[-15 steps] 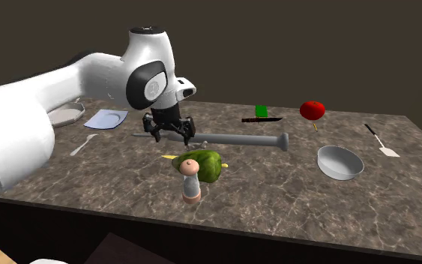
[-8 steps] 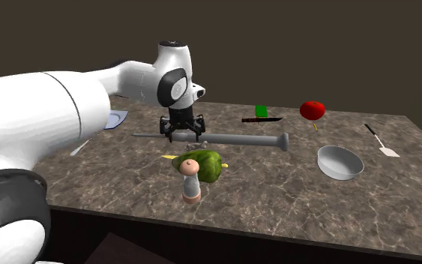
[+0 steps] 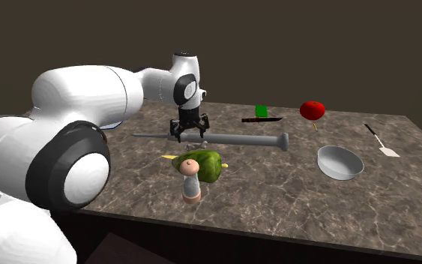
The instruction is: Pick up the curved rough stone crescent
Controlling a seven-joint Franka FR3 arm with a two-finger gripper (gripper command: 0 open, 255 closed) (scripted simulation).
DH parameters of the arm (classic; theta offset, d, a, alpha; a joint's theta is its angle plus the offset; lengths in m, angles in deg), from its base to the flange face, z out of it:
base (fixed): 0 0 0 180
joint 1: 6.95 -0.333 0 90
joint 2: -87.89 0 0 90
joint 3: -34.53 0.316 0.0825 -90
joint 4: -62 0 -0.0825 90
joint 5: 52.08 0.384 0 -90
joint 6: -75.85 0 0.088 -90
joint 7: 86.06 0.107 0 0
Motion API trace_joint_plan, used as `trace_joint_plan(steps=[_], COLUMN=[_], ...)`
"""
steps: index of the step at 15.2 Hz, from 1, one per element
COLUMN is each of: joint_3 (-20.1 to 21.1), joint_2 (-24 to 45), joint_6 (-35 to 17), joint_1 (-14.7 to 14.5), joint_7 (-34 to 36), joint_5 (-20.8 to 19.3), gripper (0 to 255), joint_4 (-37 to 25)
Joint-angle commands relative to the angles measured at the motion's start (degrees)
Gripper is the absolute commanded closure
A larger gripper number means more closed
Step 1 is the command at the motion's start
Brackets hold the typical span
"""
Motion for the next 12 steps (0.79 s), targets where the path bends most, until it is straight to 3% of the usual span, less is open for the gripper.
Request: trace_joint_plan(steps=[1, 4, 12], joint_3=[0.4, 1.2, 1.3], joint_2=[5.0, 11.0, 12.5], joint_6=[0.1, 0.4, -4.9], joint_1=[-0.3, -0.5, -0.5], joint_7=[-3.4, -7.3, -7.4], joint_5=[0.2, 0.1, 0.4], gripper=[0, 0, 0], joint_4=[-4.1, -9.2, -5.3])
